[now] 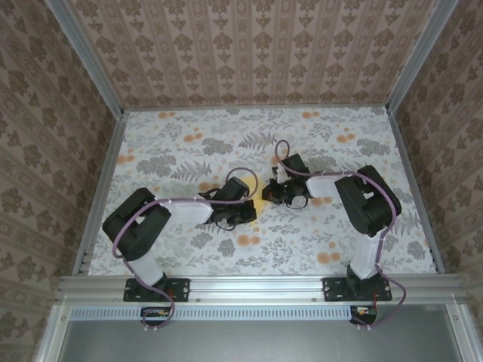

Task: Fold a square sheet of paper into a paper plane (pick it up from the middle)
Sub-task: Third fold the triangle at the center of the table.

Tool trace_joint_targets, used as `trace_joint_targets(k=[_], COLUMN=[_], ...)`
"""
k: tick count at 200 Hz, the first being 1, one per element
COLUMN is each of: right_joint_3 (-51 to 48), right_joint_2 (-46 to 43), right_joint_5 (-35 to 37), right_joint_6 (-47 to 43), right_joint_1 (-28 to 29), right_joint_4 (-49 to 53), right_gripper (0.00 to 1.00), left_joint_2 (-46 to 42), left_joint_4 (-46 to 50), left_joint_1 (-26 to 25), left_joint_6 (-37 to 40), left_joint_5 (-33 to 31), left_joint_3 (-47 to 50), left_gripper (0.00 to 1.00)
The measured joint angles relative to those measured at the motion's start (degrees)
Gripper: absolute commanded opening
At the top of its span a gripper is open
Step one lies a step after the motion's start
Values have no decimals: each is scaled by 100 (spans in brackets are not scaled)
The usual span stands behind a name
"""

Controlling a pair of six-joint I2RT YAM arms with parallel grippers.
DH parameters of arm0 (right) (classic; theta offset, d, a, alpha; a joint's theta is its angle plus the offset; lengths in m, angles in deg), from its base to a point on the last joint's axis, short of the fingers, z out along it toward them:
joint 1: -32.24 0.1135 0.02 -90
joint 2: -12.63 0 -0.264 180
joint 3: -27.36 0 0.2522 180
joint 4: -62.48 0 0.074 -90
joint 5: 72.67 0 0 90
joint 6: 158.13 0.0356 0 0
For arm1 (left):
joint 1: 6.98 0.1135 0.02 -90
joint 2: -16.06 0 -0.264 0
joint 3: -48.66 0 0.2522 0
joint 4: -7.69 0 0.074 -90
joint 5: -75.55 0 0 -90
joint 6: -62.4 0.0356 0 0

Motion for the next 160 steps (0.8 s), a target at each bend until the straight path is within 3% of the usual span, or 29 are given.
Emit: trace_joint_targets(k=[73,114,160], right_joint_3=[155,-162,-245], right_joint_2=[-98,-881,-503], right_joint_5=[350,308,179], right_joint_6=[-87,-50,74], right_joint_1=[-343,-22,334], right_joint_4=[140,98,17], right_gripper=[0,0,0], left_joint_2=[0,2,11], left_joint_4=[118,149,223], left_joint_1=[0,0,0], left_joint_6=[4,22,214], left_joint_5=[17,17,37], left_joint_3=[-48,-79,-127], left_gripper=[0,0,0])
